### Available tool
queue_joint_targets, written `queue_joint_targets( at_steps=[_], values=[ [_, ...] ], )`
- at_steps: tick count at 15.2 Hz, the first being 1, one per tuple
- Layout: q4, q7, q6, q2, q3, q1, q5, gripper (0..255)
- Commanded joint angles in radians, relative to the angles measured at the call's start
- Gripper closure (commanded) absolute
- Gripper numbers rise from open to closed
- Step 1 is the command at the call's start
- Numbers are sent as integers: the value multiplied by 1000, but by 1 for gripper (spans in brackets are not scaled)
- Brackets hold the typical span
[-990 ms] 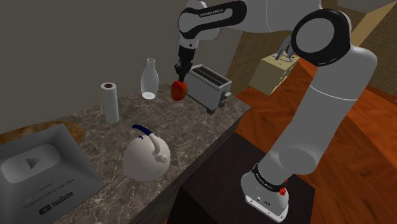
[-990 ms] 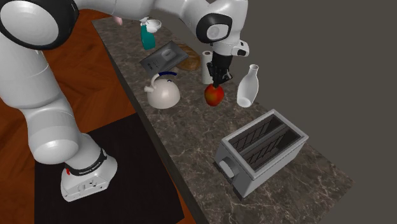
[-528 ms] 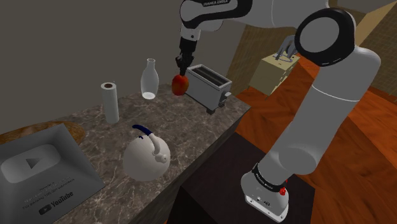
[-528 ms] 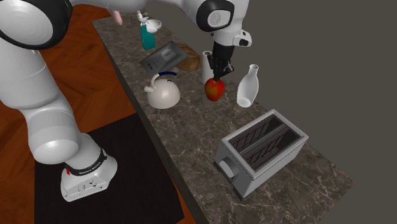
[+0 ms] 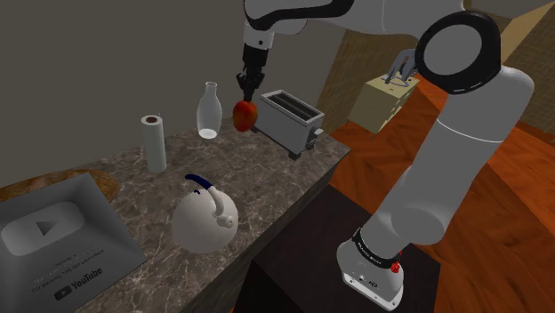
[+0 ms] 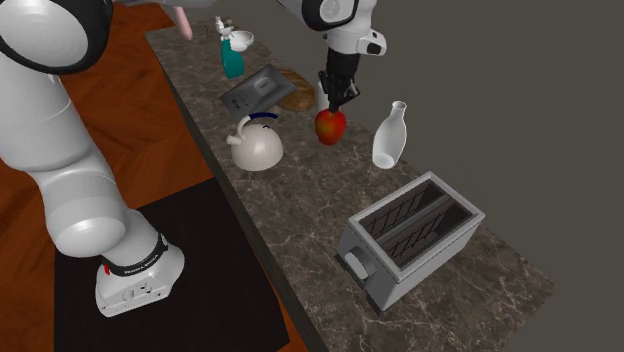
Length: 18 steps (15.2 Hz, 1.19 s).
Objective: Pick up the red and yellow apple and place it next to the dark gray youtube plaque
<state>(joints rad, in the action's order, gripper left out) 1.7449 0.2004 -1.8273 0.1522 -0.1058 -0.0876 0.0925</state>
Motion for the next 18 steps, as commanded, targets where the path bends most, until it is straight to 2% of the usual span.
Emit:
queue_joint_targets(
  at_steps=[1, 10, 18],
  values=[
    [-15, -45, 5, 7, 19, -25, 0, 255],
    [-125, -239, 17, 88, 98, -138, -1, 255],
    [-322, -404, 62, 226, 154, -243, -15, 255]
  ],
)
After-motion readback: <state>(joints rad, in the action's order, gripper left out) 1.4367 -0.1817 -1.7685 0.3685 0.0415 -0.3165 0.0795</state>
